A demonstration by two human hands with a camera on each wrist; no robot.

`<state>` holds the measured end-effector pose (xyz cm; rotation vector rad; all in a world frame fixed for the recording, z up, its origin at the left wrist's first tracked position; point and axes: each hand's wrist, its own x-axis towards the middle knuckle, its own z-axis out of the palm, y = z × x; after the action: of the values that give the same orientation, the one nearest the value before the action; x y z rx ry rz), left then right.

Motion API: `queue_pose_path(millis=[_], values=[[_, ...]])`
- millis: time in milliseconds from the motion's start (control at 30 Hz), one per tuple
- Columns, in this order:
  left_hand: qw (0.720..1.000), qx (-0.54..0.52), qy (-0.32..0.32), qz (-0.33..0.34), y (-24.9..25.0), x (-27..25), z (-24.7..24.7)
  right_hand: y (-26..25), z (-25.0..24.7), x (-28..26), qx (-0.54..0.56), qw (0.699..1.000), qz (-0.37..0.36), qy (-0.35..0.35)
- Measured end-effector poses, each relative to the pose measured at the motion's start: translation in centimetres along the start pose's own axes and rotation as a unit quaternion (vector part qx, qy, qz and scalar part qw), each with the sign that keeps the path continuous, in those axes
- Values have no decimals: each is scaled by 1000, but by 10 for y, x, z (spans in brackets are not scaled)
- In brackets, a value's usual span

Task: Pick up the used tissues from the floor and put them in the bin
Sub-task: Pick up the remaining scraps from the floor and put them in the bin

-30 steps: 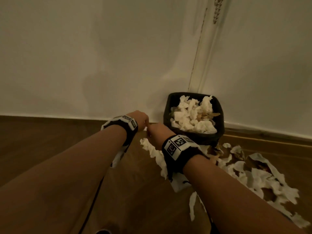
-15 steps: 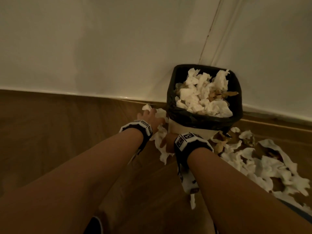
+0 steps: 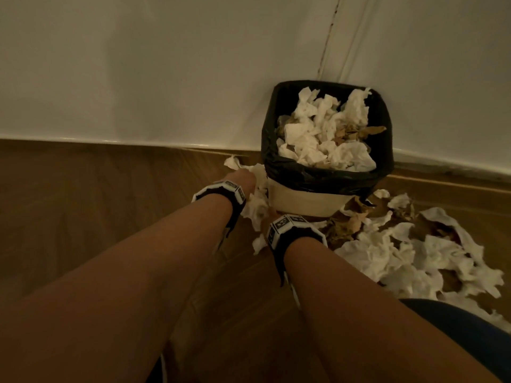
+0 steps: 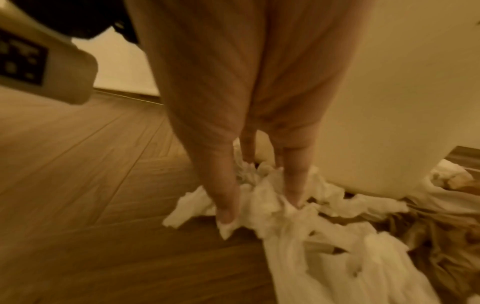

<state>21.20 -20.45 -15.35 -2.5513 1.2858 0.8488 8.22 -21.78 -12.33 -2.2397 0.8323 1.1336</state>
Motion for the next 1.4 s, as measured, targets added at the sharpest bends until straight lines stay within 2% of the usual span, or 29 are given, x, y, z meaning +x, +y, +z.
queue_pose_path(millis=[100, 300, 400, 467, 567, 667, 733, 833, 900, 967, 1133, 1200, 1300, 1367, 1400], values=[[999, -38, 24, -26, 1, 1, -15, 8, 4, 4, -5, 1000, -20, 22], [993, -99, 72, -5, -12, -3, -30, 12, 1, 44, 89, 990, -6, 106], [991, -111, 78, -21, -16, 0, -33, 17, 0, 67, 95, 990, 8, 105], [990, -105, 82, -36, -21, 1, -33, 20, -2, 76, 151, 983, -6, 101], [989, -97, 96, -54, -26, -4, -35, 19, -8, 80, 267, 957, -15, 108], [981, -141, 115, -73, -27, -10, -41, 17, -9, 75, 318, 941, 4, 116], [975, -169, 125, -72, -30, -8, -42, 14, -10, 65, 347, 933, -7, 101], [975, -169, 123, -81, -35, -7, -42, 8, -13, 47, 439, 896, -23, 68], [974, -172, 127, -73, -38, -5, -41, 7, -17, 37, 442, 896, -41, 25], [974, -177, 129, -60, -42, -7, -42, 6, -20, 31, 482, 875, -51, -17], [950, -273, 148, -45, -51, -7, -44, 8, -20, 27, 517, 853, -67, -26], [937, -306, 162, -49, -53, -8, -45, 9, -22, 20, 570, 817, -70, -52], [922, -343, 172, -55, -57, -11, -51, 6, -25, 11, 608, 786, -105, -27], [927, -330, 169, -55, -59, -17, -57, 3, -26, 5, 649, 747, -137, -37], [932, -319, 164, -56, -60, -20, -60, 1, -26, 3, 654, 740, -153, -37]])
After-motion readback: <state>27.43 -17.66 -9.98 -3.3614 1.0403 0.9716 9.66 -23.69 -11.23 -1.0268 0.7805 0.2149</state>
